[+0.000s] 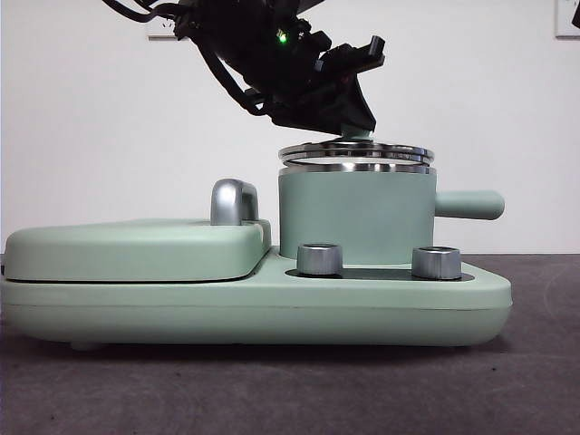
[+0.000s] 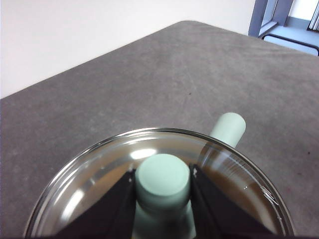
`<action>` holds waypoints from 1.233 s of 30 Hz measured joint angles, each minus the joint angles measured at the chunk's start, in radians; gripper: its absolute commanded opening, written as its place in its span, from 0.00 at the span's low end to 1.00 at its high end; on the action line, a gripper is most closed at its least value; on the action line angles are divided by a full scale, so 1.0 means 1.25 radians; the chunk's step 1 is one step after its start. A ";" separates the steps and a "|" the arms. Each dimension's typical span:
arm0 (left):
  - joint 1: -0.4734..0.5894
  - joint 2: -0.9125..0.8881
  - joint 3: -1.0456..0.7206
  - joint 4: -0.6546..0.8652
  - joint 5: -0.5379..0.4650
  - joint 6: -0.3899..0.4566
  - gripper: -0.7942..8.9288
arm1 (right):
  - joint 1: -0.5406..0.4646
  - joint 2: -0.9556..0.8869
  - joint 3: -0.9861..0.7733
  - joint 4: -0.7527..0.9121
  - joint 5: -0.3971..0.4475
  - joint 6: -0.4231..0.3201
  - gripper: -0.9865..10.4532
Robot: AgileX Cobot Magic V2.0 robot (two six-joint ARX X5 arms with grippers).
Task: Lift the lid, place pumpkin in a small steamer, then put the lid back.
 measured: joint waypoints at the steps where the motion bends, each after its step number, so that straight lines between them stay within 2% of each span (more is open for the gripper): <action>1: 0.000 0.000 0.000 -0.001 0.000 0.007 0.10 | 0.000 -0.001 0.000 0.003 0.000 0.000 0.42; 13: -0.002 0.020 0.001 0.034 0.017 0.018 0.10 | 0.000 -0.001 0.000 0.009 0.000 0.000 0.42; 37: -0.002 0.008 0.001 -0.010 0.013 0.017 0.10 | 0.000 -0.001 0.000 0.010 0.018 0.001 0.42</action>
